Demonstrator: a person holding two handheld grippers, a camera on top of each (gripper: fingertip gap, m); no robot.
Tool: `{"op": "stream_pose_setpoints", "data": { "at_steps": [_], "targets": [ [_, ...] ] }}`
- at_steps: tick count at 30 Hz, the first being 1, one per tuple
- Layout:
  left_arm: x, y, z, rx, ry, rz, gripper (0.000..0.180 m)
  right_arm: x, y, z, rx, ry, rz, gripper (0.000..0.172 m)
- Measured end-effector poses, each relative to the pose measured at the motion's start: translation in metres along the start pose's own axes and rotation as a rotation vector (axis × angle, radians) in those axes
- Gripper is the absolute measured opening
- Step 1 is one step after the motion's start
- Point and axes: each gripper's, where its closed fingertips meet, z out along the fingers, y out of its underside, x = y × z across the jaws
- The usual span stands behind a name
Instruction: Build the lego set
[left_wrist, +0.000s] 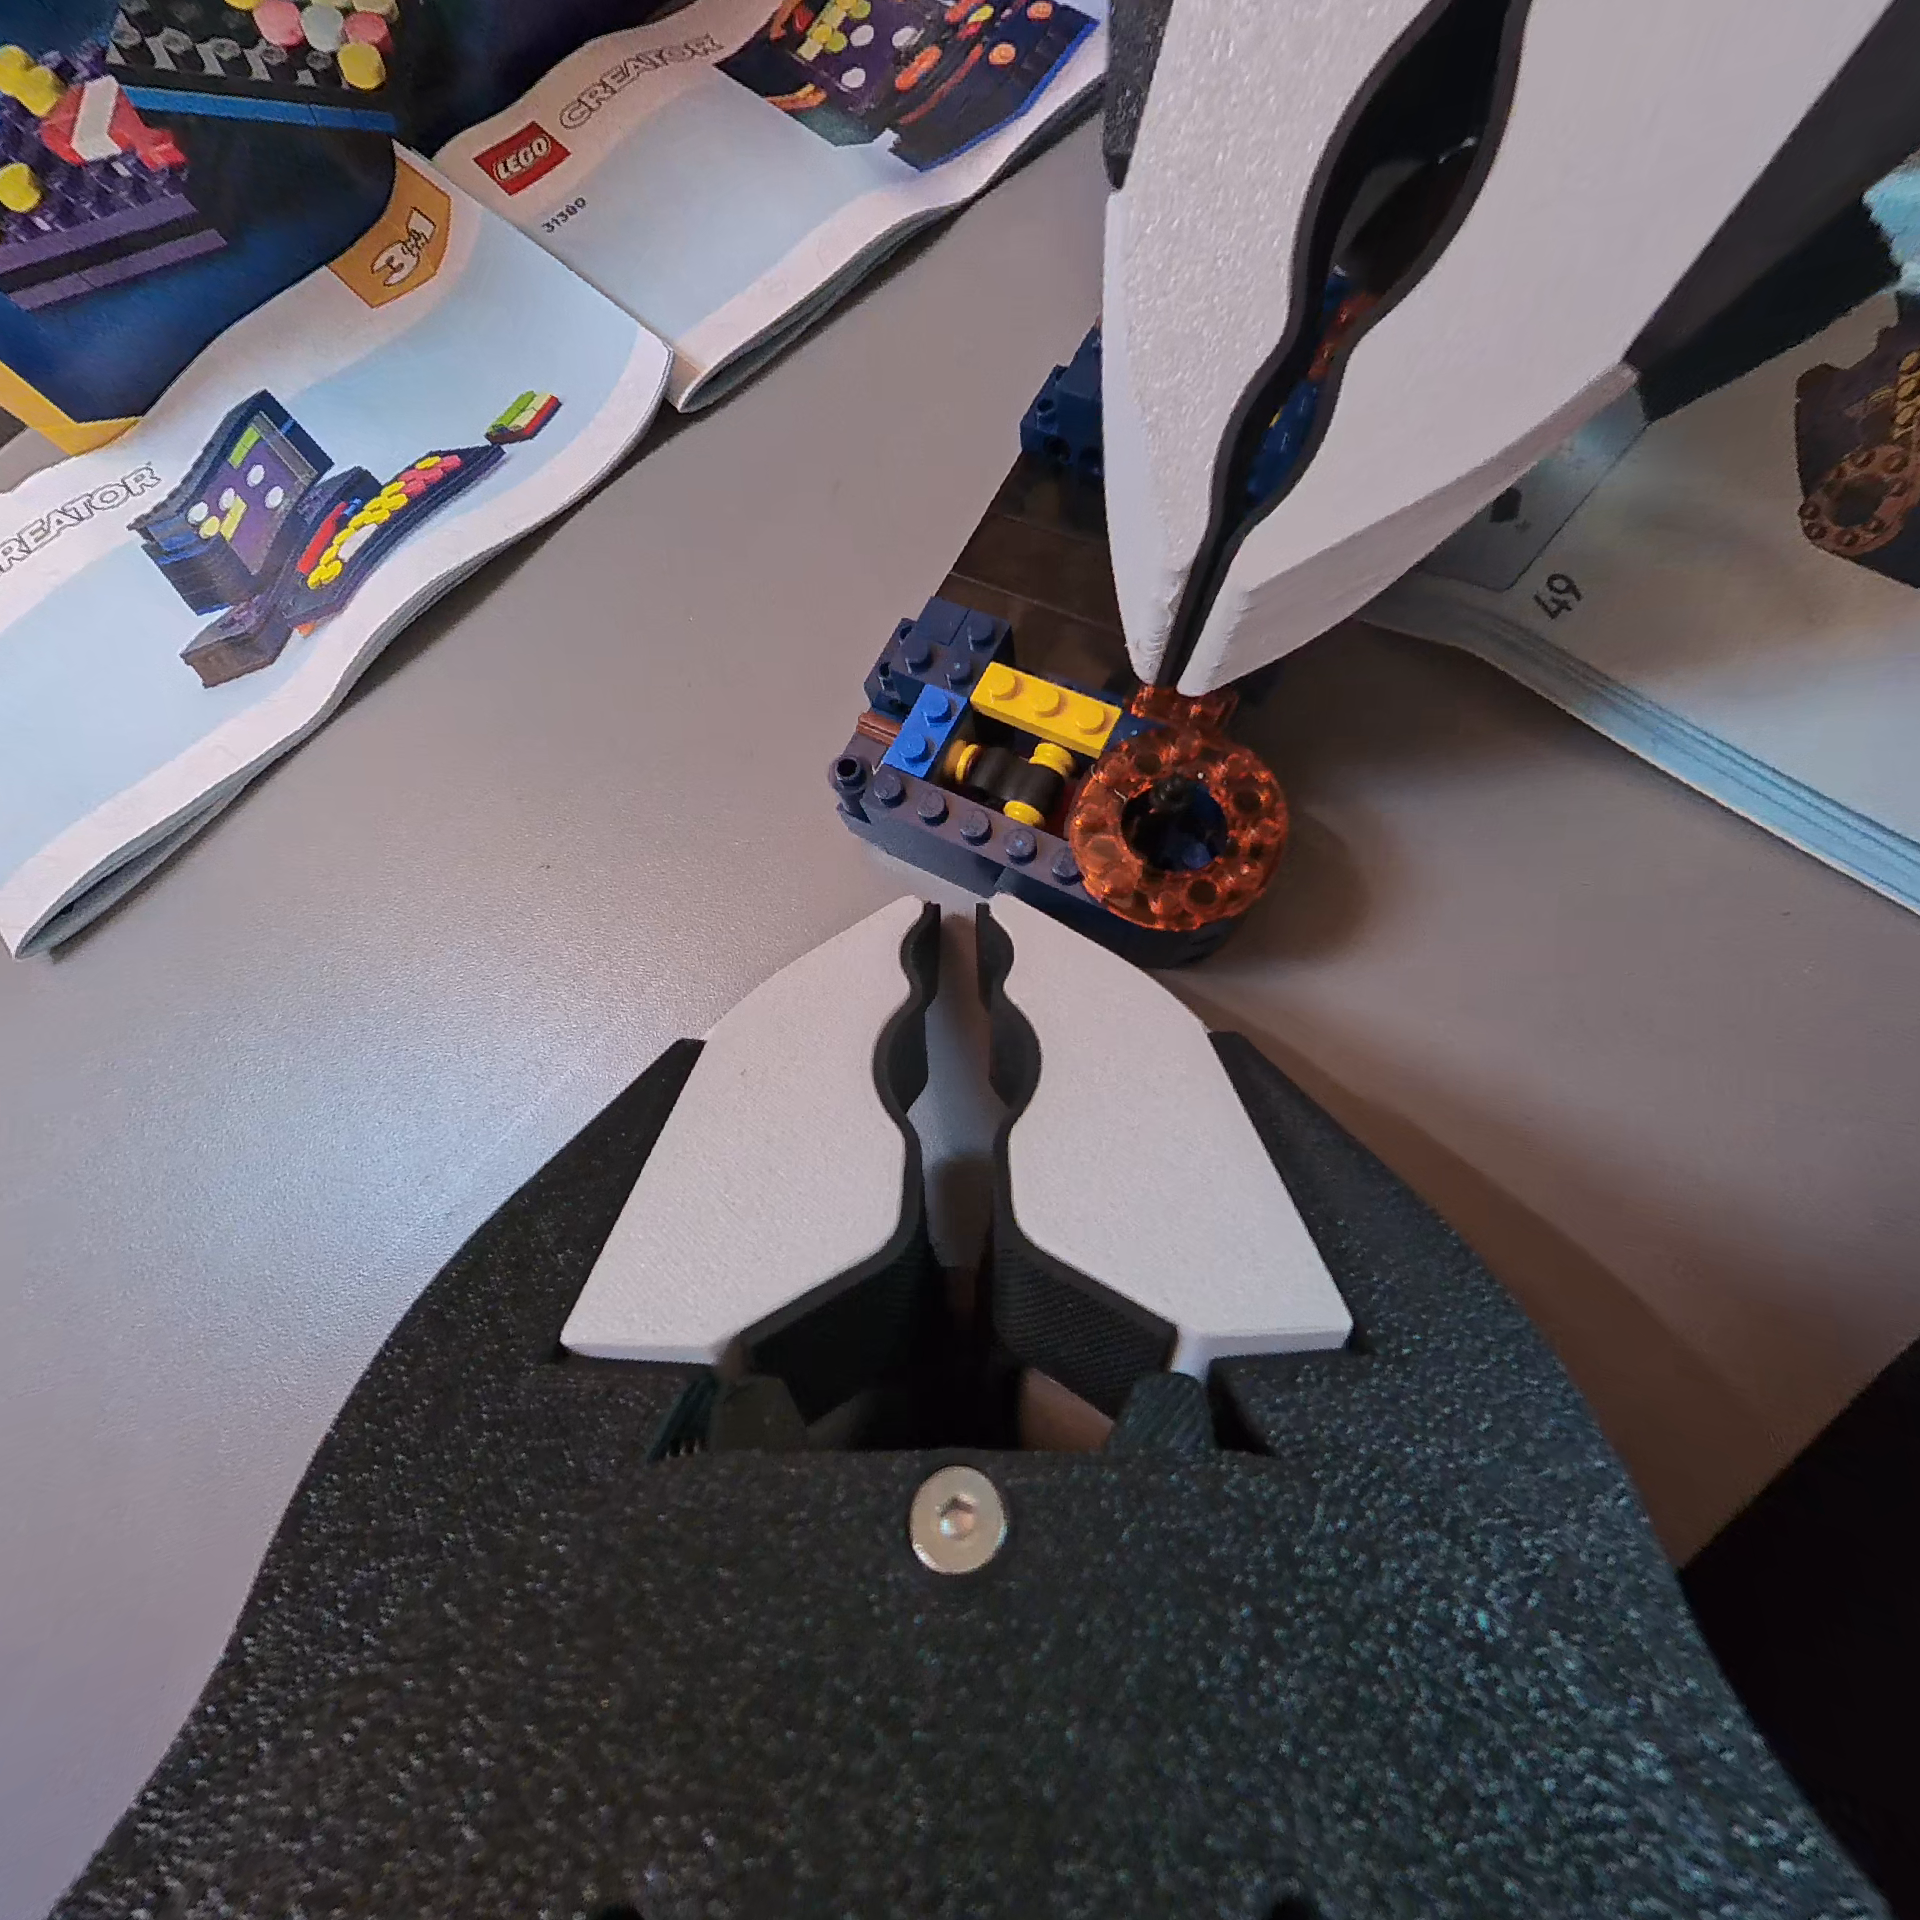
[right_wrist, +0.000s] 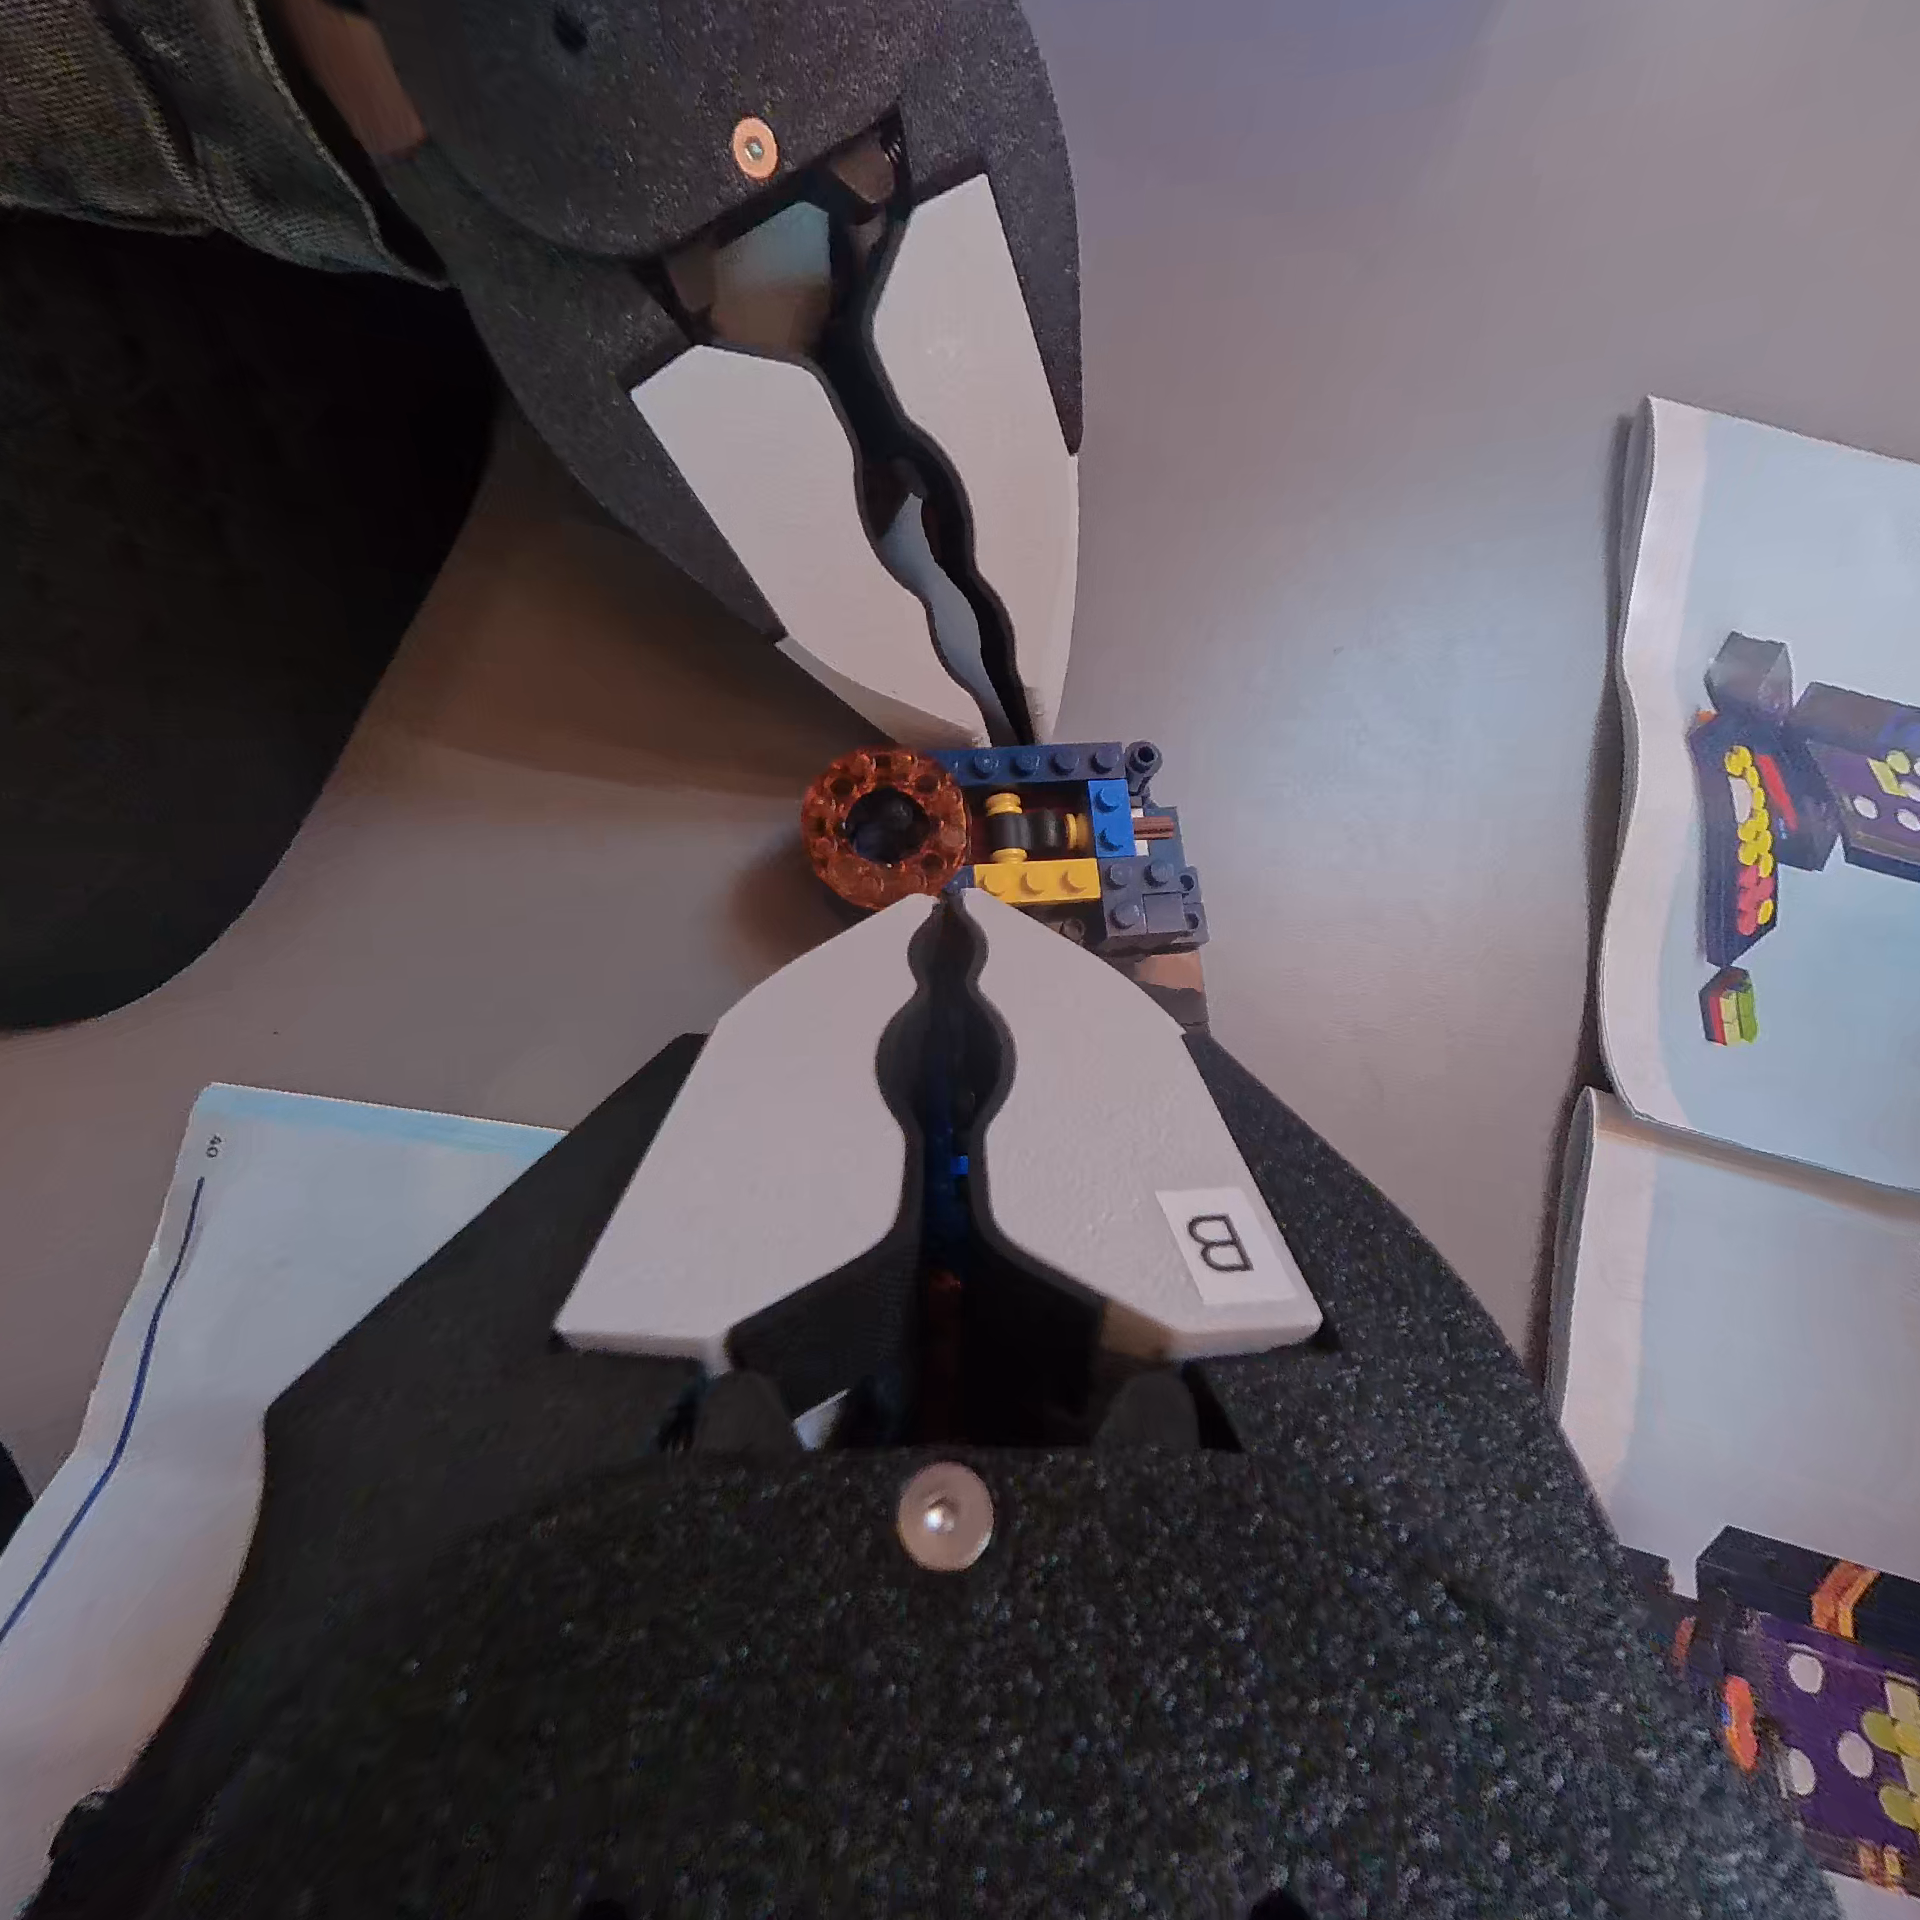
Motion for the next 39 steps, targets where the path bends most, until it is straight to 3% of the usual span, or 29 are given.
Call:
{"op": "stream_pose_setpoints", "data": {
  "at_steps": [11, 13, 16, 19, 21, 23, 29, 39],
  "targets": [
    [0.0, 0.0, 0.0, 0.001, -0.002, 0.005, 0.006, 0.004, 0.0, -0.003, -0.091, 0.099, -0.166, 0.005],
    [0.001, 0.0, 0.0, 0.003, -0.006, 0.017, 0.008, 0.006, -0.019, -0.022, 0.017, 0.131, -0.141, 0.015],
    [0.001, 0.0, -0.001, 0.005, -0.014, 0.027, 0.01, -0.011, -0.033, -0.073, 0.131, 0.078, -0.046, 0.016],
    [0.0, 0.001, -0.002, 0.006, -0.008, 0.015, 0.013, -0.052, 0.027, -0.105, -0.119, -0.051, -0.006, 0.018],
    [0.0, 0.001, -0.002, 0.006, -0.011, 0.018, 0.013, -0.067, 0.082, -0.12, -0.365, -0.056, -0.056, 0.019],
    [0.0, 0.001, -0.002, 0.006, -0.012, 0.02, 0.013, -0.081, 0.112, -0.127, -0.485, -0.091, -0.107, 0.022],
    [0.001, 0.001, -0.003, 0.008, -0.013, 0.029, 0.014, -0.08, 0.139, -0.123, -0.625, -0.124, -0.17, 0.02],
    [0.001, 0.001, -0.003, 0.011, -0.015, 0.045, 0.014, -0.081, 0.144, -0.114, -0.597, -0.177, -0.158, 0.016]
  ]
}}
